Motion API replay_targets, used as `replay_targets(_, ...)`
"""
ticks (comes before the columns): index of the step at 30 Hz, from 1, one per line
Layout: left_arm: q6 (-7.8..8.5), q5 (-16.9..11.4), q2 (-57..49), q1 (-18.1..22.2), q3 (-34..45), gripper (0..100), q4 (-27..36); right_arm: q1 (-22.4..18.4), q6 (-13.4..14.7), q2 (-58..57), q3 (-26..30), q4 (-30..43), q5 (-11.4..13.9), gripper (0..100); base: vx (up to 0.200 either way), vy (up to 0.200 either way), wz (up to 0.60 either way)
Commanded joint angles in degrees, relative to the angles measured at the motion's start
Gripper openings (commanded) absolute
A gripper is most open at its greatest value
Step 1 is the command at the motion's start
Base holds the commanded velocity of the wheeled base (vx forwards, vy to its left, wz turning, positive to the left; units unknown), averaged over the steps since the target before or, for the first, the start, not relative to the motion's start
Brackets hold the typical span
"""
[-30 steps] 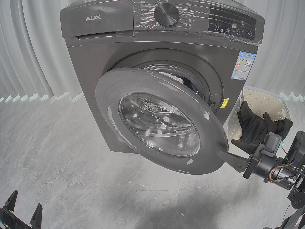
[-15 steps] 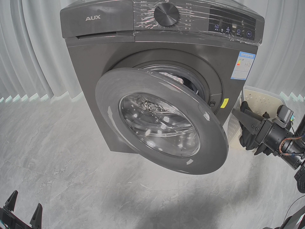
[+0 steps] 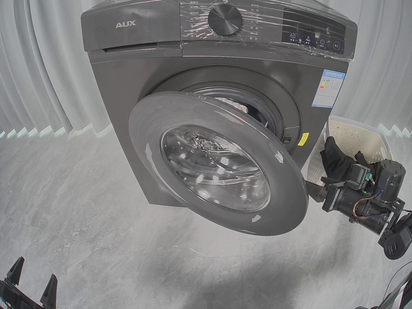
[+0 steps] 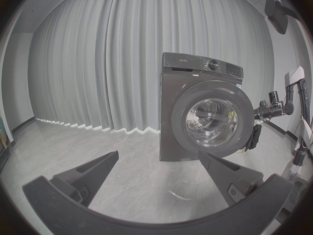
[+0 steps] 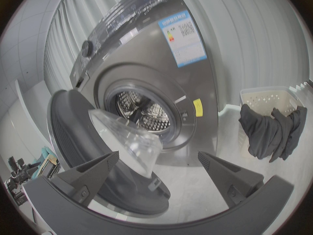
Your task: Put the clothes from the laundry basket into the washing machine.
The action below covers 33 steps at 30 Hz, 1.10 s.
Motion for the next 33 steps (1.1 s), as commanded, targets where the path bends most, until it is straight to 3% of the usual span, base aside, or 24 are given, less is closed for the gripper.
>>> replay_targets(1,0.01,-0.01,-0.92,0.0,0.92,100,0.0,2.13,-0.08,2.37,2.55,-0.06,-0.09,100,0.0,0.0,0.0)
replay_targets(10,0.01,-0.01,-0.92,0.0,0.92,100,0.0,9.16,0.19,1.49,7.91,-0.59,-1.41,100,0.0,0.0,0.0)
replay_targets(15,0.01,-0.01,-0.92,-0.09,0.92,100,0.0,8.72,0.19,2.02,7.3,-2.43,-1.67,100,0.0,0.0,0.0)
replay_targets(20,0.01,-0.01,-0.92,0.0,0.92,100,0.0,6.0,0.19,9.58,2.38,-5.86,-6.16,100,0.0,0.0,0.0)
replay_targets(23,0.01,-0.01,-0.92,-0.09,0.92,100,0.0,5.82,0.19,11.25,1.5,-6.57,-6.33,100,0.0,0.0,0.0)
replay_targets(24,0.01,-0.01,-0.92,0.0,0.92,100,0.0,5.73,0.27,15.38,-1.31,-8.15,-6.68,100,0.0,0.0,0.0)
replay_targets(33,0.09,-0.01,-0.92,0.0,0.92,100,0.0,6.17,-0.08,26.19,-9.05,-12.28,-6.68,100,0.0,0.0,0.0)
